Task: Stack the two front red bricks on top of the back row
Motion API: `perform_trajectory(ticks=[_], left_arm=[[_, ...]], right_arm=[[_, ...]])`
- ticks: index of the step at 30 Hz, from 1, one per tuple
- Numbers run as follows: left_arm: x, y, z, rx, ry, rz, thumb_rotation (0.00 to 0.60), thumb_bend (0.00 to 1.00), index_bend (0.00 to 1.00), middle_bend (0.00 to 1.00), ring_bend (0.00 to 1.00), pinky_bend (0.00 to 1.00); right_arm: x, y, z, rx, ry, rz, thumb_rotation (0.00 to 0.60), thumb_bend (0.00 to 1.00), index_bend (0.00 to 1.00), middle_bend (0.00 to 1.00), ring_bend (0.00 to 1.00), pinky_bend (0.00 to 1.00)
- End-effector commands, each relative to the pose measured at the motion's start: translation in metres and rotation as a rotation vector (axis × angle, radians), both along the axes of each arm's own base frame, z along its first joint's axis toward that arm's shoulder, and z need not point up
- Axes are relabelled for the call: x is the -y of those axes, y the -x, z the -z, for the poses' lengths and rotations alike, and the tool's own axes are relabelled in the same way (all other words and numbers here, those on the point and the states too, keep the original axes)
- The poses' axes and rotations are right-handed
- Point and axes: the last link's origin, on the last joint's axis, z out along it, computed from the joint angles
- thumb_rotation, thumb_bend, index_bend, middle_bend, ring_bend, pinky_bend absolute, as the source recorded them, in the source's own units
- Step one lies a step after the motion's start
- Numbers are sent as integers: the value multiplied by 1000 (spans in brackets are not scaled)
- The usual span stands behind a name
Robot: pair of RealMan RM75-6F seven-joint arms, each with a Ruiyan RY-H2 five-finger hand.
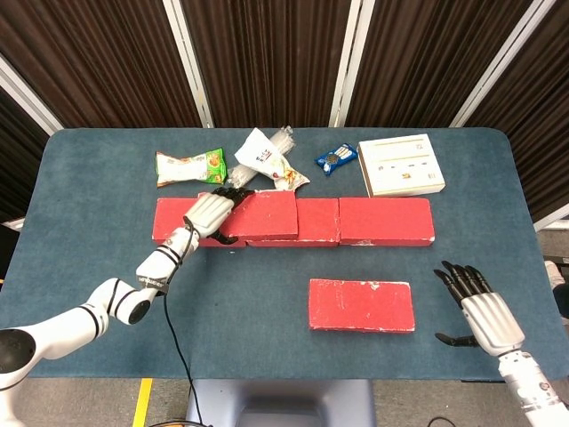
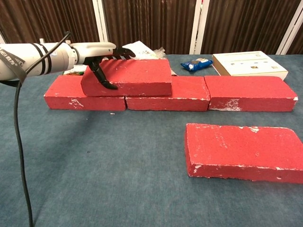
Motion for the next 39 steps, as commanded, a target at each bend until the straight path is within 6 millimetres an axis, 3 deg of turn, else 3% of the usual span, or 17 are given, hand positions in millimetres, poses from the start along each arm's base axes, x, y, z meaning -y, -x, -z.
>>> perform_trajectory(ticks=[1,7,18,31,36,39], left_arm=[[-1,2,0,-3,2,0,600,273,0,221,73,141],[-2,6,1,-18,15,2,600,273,0,141,16,117],[-4,10,-1,-11,30,-7,600,248,0,9,0,79],[0,9,-2,-9,42,1,600,248,0,0,0,61],[11,7,-14,26,17,56,600,247,0,0,0,50],[31,16,-30,31,-13,112,600,243,0,0,0,50]], right_arm=[[0,0,0,-1,2,1,600,125,0,0,0,0],[1,1,1,-7,-1,8,600,125,0,0,0,0],[3,1,4,-16,0,17,600,124,0,0,0,0],[3,1,3,-15,1,19,600,125,0,0,0,0],[3,0,6,-16,-7,9,600,125,0,0,0,0],[1,-3,10,2,-46,0,600,124,0,0,0,0]])
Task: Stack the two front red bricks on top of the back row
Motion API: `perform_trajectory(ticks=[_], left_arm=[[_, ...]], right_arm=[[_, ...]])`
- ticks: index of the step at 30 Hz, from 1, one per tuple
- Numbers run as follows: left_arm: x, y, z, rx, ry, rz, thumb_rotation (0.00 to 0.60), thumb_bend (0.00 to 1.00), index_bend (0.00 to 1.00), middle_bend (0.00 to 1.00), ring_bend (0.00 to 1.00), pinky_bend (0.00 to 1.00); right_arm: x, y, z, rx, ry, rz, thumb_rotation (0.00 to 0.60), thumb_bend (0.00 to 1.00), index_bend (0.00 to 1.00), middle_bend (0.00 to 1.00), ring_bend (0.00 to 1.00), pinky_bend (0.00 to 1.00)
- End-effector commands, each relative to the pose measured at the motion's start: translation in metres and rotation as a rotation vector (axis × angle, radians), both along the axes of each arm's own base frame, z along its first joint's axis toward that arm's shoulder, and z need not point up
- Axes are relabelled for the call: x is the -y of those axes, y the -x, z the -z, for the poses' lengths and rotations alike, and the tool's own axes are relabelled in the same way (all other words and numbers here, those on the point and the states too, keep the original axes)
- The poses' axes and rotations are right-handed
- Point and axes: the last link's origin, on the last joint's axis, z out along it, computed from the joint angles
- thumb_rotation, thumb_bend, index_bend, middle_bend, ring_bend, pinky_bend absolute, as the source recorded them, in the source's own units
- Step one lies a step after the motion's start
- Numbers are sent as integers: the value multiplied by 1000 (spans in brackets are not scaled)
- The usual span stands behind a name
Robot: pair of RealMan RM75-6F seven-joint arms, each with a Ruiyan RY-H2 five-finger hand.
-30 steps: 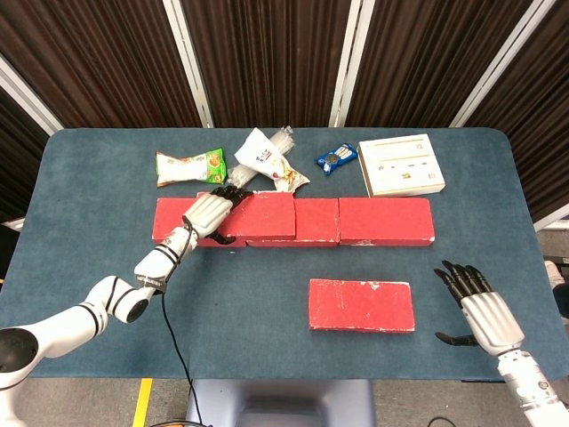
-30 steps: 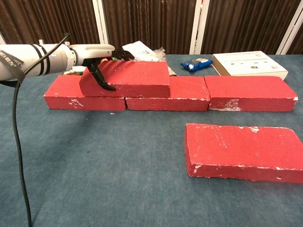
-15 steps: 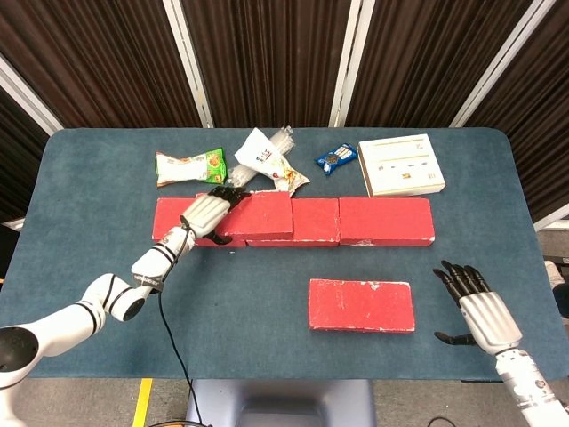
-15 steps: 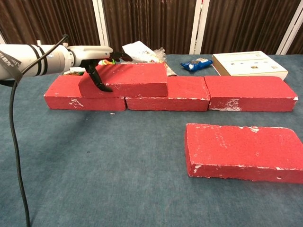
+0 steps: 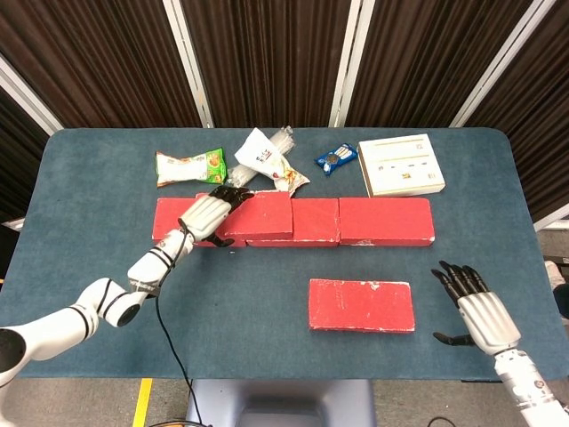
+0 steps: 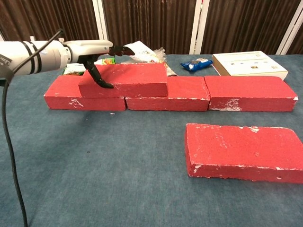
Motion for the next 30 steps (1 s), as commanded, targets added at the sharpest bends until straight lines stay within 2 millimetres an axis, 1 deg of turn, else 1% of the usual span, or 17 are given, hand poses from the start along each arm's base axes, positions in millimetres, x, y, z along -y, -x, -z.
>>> perform_trajectory(ticks=[1,3,4,7,10,13,16,20,25,30], left_arm=[[30,20,-24,-11,-49,73,600,242,0,0,0,50],[49,37,-36,-36,-83,91,600,242,0,0,0,49],[63,50,-43,-52,-106,92,600,243,0,0,0,49],[97,84,-53,-85,-139,57,600,242,0,0,0,48],[124,112,-59,-107,-159,5,600,242,0,0,0,47],[139,134,-64,-122,-185,-43,600,242,0,0,0,46],[150,150,-67,-124,-202,-82,600,244,0,0,0,46],[160,166,-73,-102,-225,-121,600,245,0,0,0,45],[168,183,-80,-62,-234,-169,600,252,0,0,0,41],[170,192,-84,-40,-235,-186,600,255,0,0,0,40]], right_arm=[[-1,-3,6,22,-49,-13,600,125,0,0,0,0],[-1,-5,12,42,-87,-22,600,125,0,0,0,0],[0,-8,17,56,-111,-26,600,125,0,0,0,0],[6,-17,31,72,-151,-46,600,123,0,0,0,0],[17,-31,48,72,-172,-66,600,121,0,0,0,0],[31,-44,64,49,-194,-75,600,121,0,0,0,0],[41,-57,80,33,-214,-76,600,121,0,0,0,0],[48,-70,98,16,-258,-64,600,121,0,0,0,0],[55,-81,111,-4,-293,-42,600,121,0,0,0,0],[60,-86,120,-26,-298,-22,600,121,0,0,0,0]])
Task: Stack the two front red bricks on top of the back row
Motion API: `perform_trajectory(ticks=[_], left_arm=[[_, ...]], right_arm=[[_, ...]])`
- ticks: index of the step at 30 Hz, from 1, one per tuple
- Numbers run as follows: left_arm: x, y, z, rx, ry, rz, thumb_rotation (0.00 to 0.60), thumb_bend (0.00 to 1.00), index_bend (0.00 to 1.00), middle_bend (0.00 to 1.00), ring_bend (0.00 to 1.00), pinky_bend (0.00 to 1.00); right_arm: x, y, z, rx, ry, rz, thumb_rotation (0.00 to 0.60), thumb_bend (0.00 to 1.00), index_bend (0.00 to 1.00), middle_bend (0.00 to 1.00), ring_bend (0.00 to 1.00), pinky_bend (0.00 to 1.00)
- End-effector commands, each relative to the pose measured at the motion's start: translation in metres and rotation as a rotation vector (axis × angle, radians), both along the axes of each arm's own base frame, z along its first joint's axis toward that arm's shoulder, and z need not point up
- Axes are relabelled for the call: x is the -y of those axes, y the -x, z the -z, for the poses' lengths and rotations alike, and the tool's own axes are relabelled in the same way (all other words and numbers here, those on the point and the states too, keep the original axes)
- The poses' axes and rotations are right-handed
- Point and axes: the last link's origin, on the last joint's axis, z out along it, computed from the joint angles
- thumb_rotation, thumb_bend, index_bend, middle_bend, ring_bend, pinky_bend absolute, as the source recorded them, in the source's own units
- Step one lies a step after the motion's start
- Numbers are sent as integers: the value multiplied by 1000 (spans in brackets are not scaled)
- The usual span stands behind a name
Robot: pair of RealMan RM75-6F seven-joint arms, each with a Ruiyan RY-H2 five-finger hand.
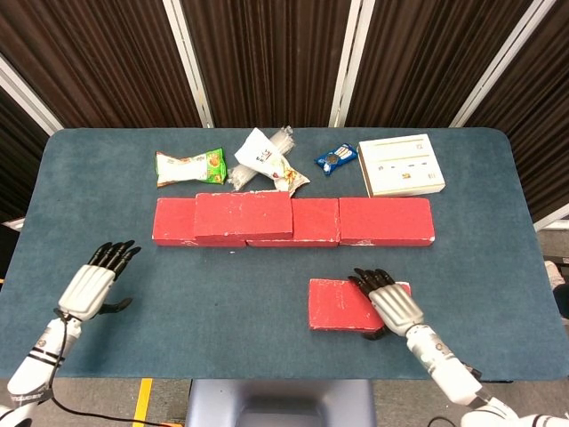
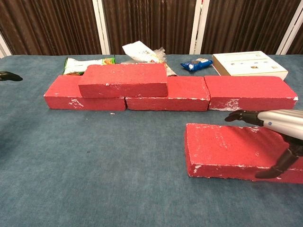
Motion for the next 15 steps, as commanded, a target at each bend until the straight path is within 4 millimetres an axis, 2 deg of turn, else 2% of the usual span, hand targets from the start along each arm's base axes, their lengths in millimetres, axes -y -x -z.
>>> perform_trajectory(ticks=[1,10,11,13,14,15], left_arm=[[2,6,-3,13,-3,-6,600,256,0,0,0,40],[2,14,-6,20,-5,-20,600,257,0,0,0,40],[2,14,-6,21,-5,-19,600,257,0,0,0,40],[3,15,-6,22,-4,-18,600,257,0,0,0,40],[3,15,-6,22,-4,-18,600,257,0,0,0,40],[3,16,-5,21,-5,-19,600,256,0,0,0,40]], right_arm=[[4,-8,9,-14,-20,2,600,121,0,0,0,0],[13,-13,22,-19,-4,36,600,121,24,2,0,0],[14,-14,22,-14,6,41,600,121,68,27,0,1],[15,-16,25,-3,22,48,600,121,235,122,22,44],[15,-17,25,-5,32,44,600,121,366,220,71,122],[15,-17,26,-7,36,41,600,121,432,271,114,178]])
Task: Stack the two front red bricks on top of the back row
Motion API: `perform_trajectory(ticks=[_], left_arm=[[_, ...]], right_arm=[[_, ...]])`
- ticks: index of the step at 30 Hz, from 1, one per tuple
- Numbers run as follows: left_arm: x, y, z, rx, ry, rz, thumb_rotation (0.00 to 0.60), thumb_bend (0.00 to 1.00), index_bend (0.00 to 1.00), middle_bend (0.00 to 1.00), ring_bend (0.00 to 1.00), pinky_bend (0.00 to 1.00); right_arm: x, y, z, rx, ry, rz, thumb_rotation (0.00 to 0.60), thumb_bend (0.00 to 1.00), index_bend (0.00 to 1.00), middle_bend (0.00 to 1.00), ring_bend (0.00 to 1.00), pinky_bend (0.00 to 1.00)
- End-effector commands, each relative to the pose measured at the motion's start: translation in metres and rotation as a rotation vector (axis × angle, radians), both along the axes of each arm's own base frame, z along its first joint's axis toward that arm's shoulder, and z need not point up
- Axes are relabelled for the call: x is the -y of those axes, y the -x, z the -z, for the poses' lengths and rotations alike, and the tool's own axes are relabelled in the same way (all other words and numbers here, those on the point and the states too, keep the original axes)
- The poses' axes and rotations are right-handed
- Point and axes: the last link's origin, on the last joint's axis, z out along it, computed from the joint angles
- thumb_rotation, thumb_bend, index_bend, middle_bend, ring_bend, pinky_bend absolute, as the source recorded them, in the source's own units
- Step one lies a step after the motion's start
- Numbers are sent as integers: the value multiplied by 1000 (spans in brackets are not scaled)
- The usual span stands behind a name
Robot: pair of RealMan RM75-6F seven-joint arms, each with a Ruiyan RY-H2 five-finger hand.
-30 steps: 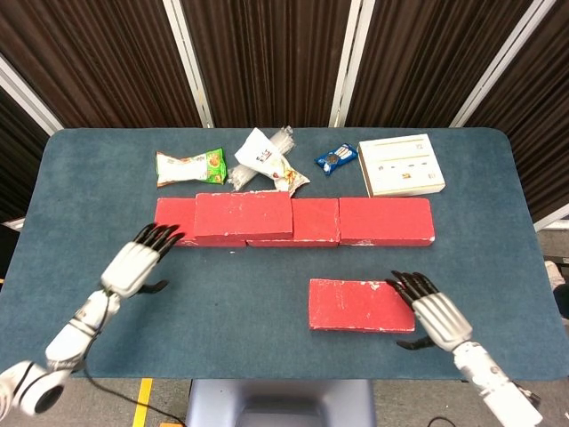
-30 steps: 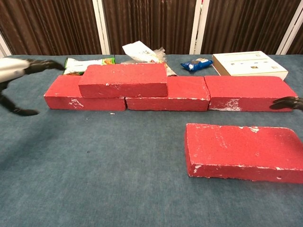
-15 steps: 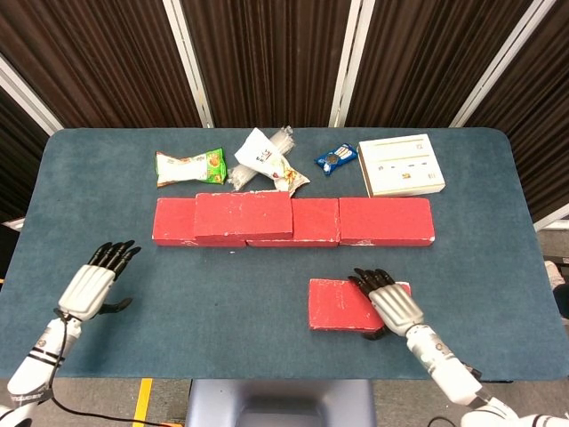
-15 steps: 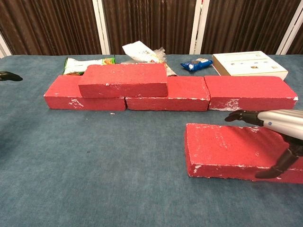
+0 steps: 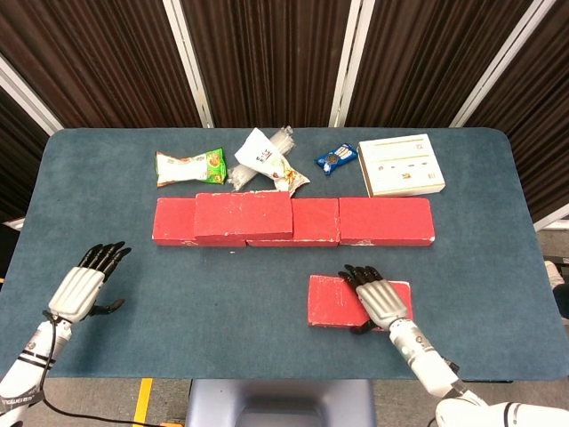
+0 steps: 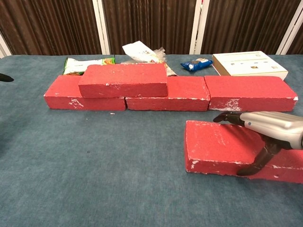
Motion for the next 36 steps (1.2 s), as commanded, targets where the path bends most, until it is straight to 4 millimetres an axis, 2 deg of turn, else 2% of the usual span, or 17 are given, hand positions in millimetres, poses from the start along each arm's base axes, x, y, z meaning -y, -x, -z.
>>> perform_trajectory(ticks=[1,3,6,9,18,19,20,25,31,36], left_arm=[[1,1,1,0,-1,-2,600,256,0,0,0,40],[1,2,1,3,-1,-7,600,257,0,0,0,40],[3,4,1,9,-4,-14,600,258,0,0,0,40],[5,6,0,13,-11,-18,600,258,0,0,0,40],[10,10,-2,15,-44,-23,600,264,0,0,0,40],[9,12,-3,9,-55,-26,600,266,0,0,0,40],[5,17,-6,-10,-76,-44,600,268,0,0,0,40],[1,22,-5,-46,-112,-67,600,271,0,0,0,40],[-7,33,-7,-93,-152,-112,600,272,0,0,0,40],[-10,36,-7,-123,-183,-126,600,273,0,0,0,40]], right_arm=[[1,-2,2,-4,18,-4,600,121,507,340,187,257],[2,-2,3,-11,21,-5,600,121,584,423,298,353],[2,-3,4,-32,29,-17,600,121,643,468,360,421],[4,-5,1,-29,44,-22,600,121,657,483,382,455],[23,-16,-23,-5,121,-84,600,121,652,494,382,459],[34,-19,-29,-13,119,-101,600,121,650,494,382,459],[58,-30,-40,-28,132,-138,600,121,652,494,382,459],[109,-52,-64,-43,134,-189,600,121,652,494,382,458],[153,-67,-90,-84,149,-235,600,121,661,494,382,458],[179,-66,-95,-115,128,-238,600,121,652,494,376,458]])
